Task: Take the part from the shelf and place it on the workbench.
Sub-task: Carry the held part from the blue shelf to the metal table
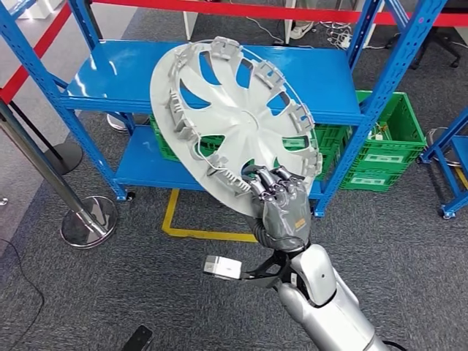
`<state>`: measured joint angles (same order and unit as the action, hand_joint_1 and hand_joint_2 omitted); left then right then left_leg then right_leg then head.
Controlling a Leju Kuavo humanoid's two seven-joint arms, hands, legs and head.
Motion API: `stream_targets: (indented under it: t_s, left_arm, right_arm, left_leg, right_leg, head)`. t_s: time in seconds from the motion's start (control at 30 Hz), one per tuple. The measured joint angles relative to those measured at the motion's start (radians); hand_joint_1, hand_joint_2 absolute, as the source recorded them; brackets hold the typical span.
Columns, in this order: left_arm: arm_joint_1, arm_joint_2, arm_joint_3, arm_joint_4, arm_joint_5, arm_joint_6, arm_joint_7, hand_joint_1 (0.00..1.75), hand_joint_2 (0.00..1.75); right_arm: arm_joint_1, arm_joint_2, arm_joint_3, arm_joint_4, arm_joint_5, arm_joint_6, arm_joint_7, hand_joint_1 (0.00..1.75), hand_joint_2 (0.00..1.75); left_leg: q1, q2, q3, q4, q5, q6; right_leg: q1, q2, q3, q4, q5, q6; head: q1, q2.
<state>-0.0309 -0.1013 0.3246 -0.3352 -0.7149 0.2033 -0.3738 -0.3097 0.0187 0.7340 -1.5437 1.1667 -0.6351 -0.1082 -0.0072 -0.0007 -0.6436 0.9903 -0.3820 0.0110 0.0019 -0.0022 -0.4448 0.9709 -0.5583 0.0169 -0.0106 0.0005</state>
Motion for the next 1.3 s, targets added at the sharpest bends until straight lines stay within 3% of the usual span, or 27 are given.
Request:
stream_targets:
  t_s: [0.07, 0.1, 0.13, 0.17, 0.23, 0.27, 0.3, 0.33, 0.4, 0.47, 0.5, 0.57, 0.63, 0.67, 0.73, 0.77, 0.8, 0.83, 0.9, 0.97, 1.03, 1.07, 1.13, 1.17, 1.2, 1.27, 1.3]
  left_arm:
    - [0.000, 0.002, 0.000, 0.002, 0.000, 0.000, 0.000, 0.00, 0.00]
    - [0.001, 0.003, 0.000, 0.004, 0.000, 0.001, -0.001, 0.00, 0.00]
    - [0.002, 0.004, 0.000, 0.005, 0.000, 0.001, -0.001, 0.00, 0.00]
    - [0.002, 0.005, 0.000, 0.006, 0.000, 0.001, -0.001, 0.00, 0.00]
    - [0.001, 0.005, 0.000, 0.007, 0.000, 0.001, -0.001, 0.00, 0.00]
    - [0.000, 0.005, 0.000, 0.008, 0.000, 0.000, -0.001, 0.00, 0.00]
    - [0.000, 0.005, 0.000, 0.009, 0.000, 0.001, -0.001, 0.00, 0.00]
    - [0.000, 0.005, 0.000, 0.009, 0.000, 0.001, -0.001, 0.00, 0.00]
    - [-0.002, 0.006, 0.000, 0.009, 0.000, 0.001, -0.002, 0.00, 0.00]
    - [-0.006, 0.007, 0.000, 0.010, 0.000, 0.000, -0.001, 0.00, 0.00]
    - [-0.008, 0.007, 0.000, 0.010, 0.000, 0.000, -0.001, 0.00, 0.00]
    - [-0.009, 0.006, -0.001, 0.012, 0.000, 0.000, -0.001, 0.00, 0.00]
    - [-0.009, 0.006, 0.000, 0.015, 0.000, 0.000, -0.001, 0.00, 0.00]
    - [-0.009, 0.005, 0.000, 0.016, 0.000, 0.001, -0.001, 0.00, 0.00]
    - [-0.010, 0.007, 0.000, 0.016, 0.001, 0.001, -0.002, 0.00, 0.00]
    - [-0.010, 0.007, 0.000, 0.017, 0.001, 0.000, -0.002, 0.00, 0.00]
    - [-0.010, 0.007, 0.000, 0.017, 0.001, 0.000, -0.002, 0.00, 0.00]
    - [-0.010, 0.007, 0.000, 0.017, 0.001, 0.000, -0.002, 0.00, 0.00]
    - [-0.010, 0.007, 0.000, 0.017, 0.001, 0.000, -0.002, 0.00, 0.00]
    - [-0.010, 0.006, 0.000, 0.017, 0.001, 0.000, -0.002, 0.00, 0.00]
    - [-0.010, 0.005, 0.000, 0.017, 0.001, 0.000, -0.002, 0.00, 0.00]
    - [-0.010, 0.005, 0.000, 0.018, 0.002, 0.000, -0.002, 0.00, 0.00]
    - [-0.008, 0.005, 0.000, 0.019, 0.003, 0.000, -0.002, 0.00, 0.00]
    - [-0.007, 0.005, 0.000, 0.019, 0.003, 0.001, -0.002, 0.00, 0.00]
    - [-0.005, 0.006, 0.000, 0.020, 0.003, 0.001, -0.002, 0.00, 0.00]
    - [-0.004, 0.006, 0.000, 0.021, 0.003, 0.001, -0.003, 0.00, 0.00]
    - [-0.004, 0.006, -0.001, 0.021, 0.003, 0.001, -0.003, 0.00, 0.00]
  right_arm:
    - [-0.002, 0.001, 0.000, 0.003, 0.001, 0.000, -0.001, 1.75, 1.75]
    - [-0.003, 0.002, 0.000, 0.005, 0.002, -0.001, -0.001, 1.75, 1.75]
    - [-0.003, 0.002, 0.000, 0.008, 0.002, -0.001, -0.001, 1.75, 1.75]
    - [-0.004, 0.003, 0.000, 0.010, 0.002, -0.001, 0.000, 1.75, 1.75]
    - [-0.004, 0.005, 0.000, 0.014, 0.002, -0.001, 0.000, 1.75, 1.75]
    - [-0.003, 0.005, 0.000, 0.016, 0.002, -0.001, -0.001, 1.75, 1.75]
    - [-0.003, 0.005, 0.000, 0.019, 0.002, -0.002, -0.001, 1.75, 1.75]
    - [-0.003, 0.005, 0.000, 0.021, 0.003, -0.002, -0.002, 1.75, 1.75]
    - [-0.003, 0.006, 0.001, 0.023, 0.003, -0.003, -0.002, 1.75, 1.75]
    - [-0.003, 0.007, 0.000, 0.023, 0.003, -0.003, -0.002, 1.75, 1.75]
    - [-0.004, 0.008, 0.000, 0.023, 0.004, -0.003, -0.002, 1.75, 1.75]
    - [-0.004, 0.010, 0.001, 0.023, 0.005, -0.003, -0.003, 1.75, 1.75]
    - [-0.004, 0.009, 0.001, 0.024, 0.005, -0.003, -0.004, 1.75, 1.75]
    - [-0.004, 0.009, 0.001, 0.024, 0.005, -0.003, -0.004, 1.75, 1.75]
    - [-0.004, 0.009, 0.000, 0.024, 0.006, -0.002, -0.003, 1.75, 1.75]
    - [-0.004, 0.009, 0.001, 0.024, 0.006, -0.002, -0.002, 1.75, 1.75]
    - [-0.003, 0.009, 0.001, 0.024, 0.006, -0.002, -0.002, 1.75, 1.75]
    - [-0.003, 0.009, 0.001, 0.024, 0.007, -0.002, -0.002, 1.75, 1.75]
    - [-0.003, 0.009, 0.001, 0.024, 0.007, -0.002, -0.001, 1.75, 1.75]
    - [-0.004, 0.010, 0.001, 0.024, 0.007, -0.001, 0.000, 1.75, 1.75]
    - [-0.005, 0.010, 0.001, 0.024, 0.007, -0.001, -0.001, 1.75, 1.75]
    - [-0.006, 0.010, 0.001, 0.024, 0.007, -0.001, -0.001, 1.75, 1.75]
    - [-0.006, 0.010, 0.001, 0.024, 0.007, -0.001, -0.001, 1.75, 1.75]
    - [-0.007, 0.010, 0.001, 0.024, 0.007, 0.000, 0.000, 1.75, 1.75]
    - [-0.007, 0.010, 0.001, 0.024, 0.007, 0.000, 0.000, 1.75, 1.75]
    - [-0.007, 0.010, 0.001, 0.024, 0.007, 0.000, 0.000, 1.75, 1.75]
    - [-0.007, 0.010, 0.001, 0.025, 0.007, 0.000, 0.000, 1.75, 1.75]
  left_leg:
    - [0.002, -0.001, -0.006, -0.005, 0.016, -0.011]
    - [0.003, -0.002, -0.013, 0.001, 0.003, -0.017]
    - [0.004, -0.002, -0.022, 0.023, -0.030, -0.022]
    - [0.006, -0.003, -0.035, 0.067, -0.082, -0.027]
    - [0.010, -0.002, -0.060, 0.200, -0.180, -0.036]
    - [0.012, -0.002, -0.066, 0.259, -0.198, -0.039]
    - [0.013, -0.002, -0.061, 0.293, -0.192, -0.041]
    - [0.014, -0.002, -0.042, 0.292, -0.169, -0.042]
    - [0.016, -0.002, 0.036, 0.197, -0.124, -0.040]
    - [0.014, -0.003, 0.118, 0.070, -0.131, -0.032]
    - [0.012, -0.004, 0.138, 0.034, -0.141, -0.027]
    - [0.010, -0.003, 0.138, 0.014, -0.138, -0.013]
    - [0.013, 0.001, 0.120, 0.010, -0.117, 0.003]
    - [0.015, 0.003, 0.108, 0.008, -0.106, 0.010]
    - [0.013, 0.004, 0.082, 0.008, -0.084, 0.017]
    - [0.012, 0.004, 0.067, 0.009, -0.073, 0.017]
    - [0.011, 0.004, 0.054, 0.010, -0.064, 0.017]
    - [0.010, 0.004, 0.043, 0.011, -0.055, 0.017]
    - [0.007, 0.004, 0.023, 0.011, -0.040, 0.016]
    - [0.004, 0.003, 0.007, 0.012, -0.023, 0.013]
    - [0.004, 0.003, -0.006, 0.011, -0.003, 0.005]
    - [0.005, 0.003, -0.011, 0.009, 0.008, -0.001]
    - [0.007, 0.002, -0.021, 0.000, 0.021, -0.012]
    - [0.008, 0.001, -0.027, 0.007, 0.004, -0.018]
    - [0.009, 0.000, -0.036, 0.031, -0.030, -0.024]
    - [0.014, -0.001, -0.062, 0.143, -0.132, -0.035]
    - [0.016, -0.001, -0.073, 0.213, -0.167, -0.039]
  right_leg:
    - [0.000, -0.002, -0.008, -0.017, 0.010, -0.010]
    - [-0.001, -0.003, -0.017, -0.018, 0.021, -0.019]
    - [-0.004, -0.005, -0.028, -0.020, 0.034, -0.027]
    - [-0.005, -0.006, -0.039, -0.020, 0.047, -0.033]
    - [-0.003, -0.007, -0.068, -0.014, 0.068, -0.038]
    - [-0.003, -0.008, -0.084, -0.009, 0.077, -0.038]
    - [-0.003, -0.008, -0.101, -0.001, 0.085, -0.038]
    - [-0.003, -0.008, -0.118, 0.008, 0.091, -0.036]
    - [-0.003, -0.008, -0.150, 0.029, 0.099, -0.029]
    - [-0.001, -0.008, -0.173, 0.047, 0.108, -0.019]
    - [0.000, -0.008, -0.180, 0.051, 0.115, -0.014]
    - [0.000, -0.007, -0.188, 0.050, 0.131, -0.002]
    - [-0.002, -0.002, -0.205, 0.070, 0.105, 0.010]
    - [-0.003, 0.000, -0.220, 0.105, 0.066, 0.014]
    - [-0.005, 0.001, -0.255, 0.225, -0.028, 0.020]
    - [-0.005, 0.001, -0.265, 0.287, -0.056, 0.022]
    - [-0.005, 0.001, -0.268, 0.329, -0.064, 0.022]
    - [-0.005, 0.001, -0.262, 0.348, -0.055, 0.022]
    - [-0.004, 0.001, -0.213, 0.305, -0.003, 0.017]
    - [-0.001, 0.001, -0.111, 0.165, 0.030, 0.004]
    - [0.005, 0.001, -0.027, 0.031, 0.017, -0.004]
    - [0.008, 0.002, -0.014, 0.002, 0.009, -0.005]
    - [0.007, 0.000, -0.027, -0.010, 0.028, -0.012]
    - [0.005, -0.001, -0.036, -0.013, 0.042, -0.019]
    - [0.002, -0.003, -0.046, -0.017, 0.055, -0.026]
    - [-0.001, -0.005, -0.068, -0.014, 0.073, -0.035]
    - [-0.001, -0.006, -0.080, -0.010, 0.080, -0.035]
  head:
    - [0.001, 0.000]
    - [0.001, 0.000]
    - [0.000, 0.000]
    - [-0.001, 0.000]
    - [-0.004, 0.000]
    - [-0.004, 0.000]
    - [-0.004, 0.000]
    - [-0.004, 0.000]
    - [-0.005, 0.000]
    - [-0.004, 0.000]
    - [-0.004, 0.000]
    - [-0.004, 0.000]
    - [-0.002, 0.000]
    - [0.000, 0.000]
    - [0.004, 0.000]
    - [0.004, 0.000]
    - [0.004, 0.000]
    - [0.004, 0.000]
    - [0.004, 0.000]
    - [0.004, 0.000]
    - [0.003, 0.000]
    - [0.003, 0.000]
    - [0.005, 0.000]
    - [0.004, 0.000]
    - [0.002, 0.000]
    - [-0.002, 0.000]
    - [-0.002, 0.000]
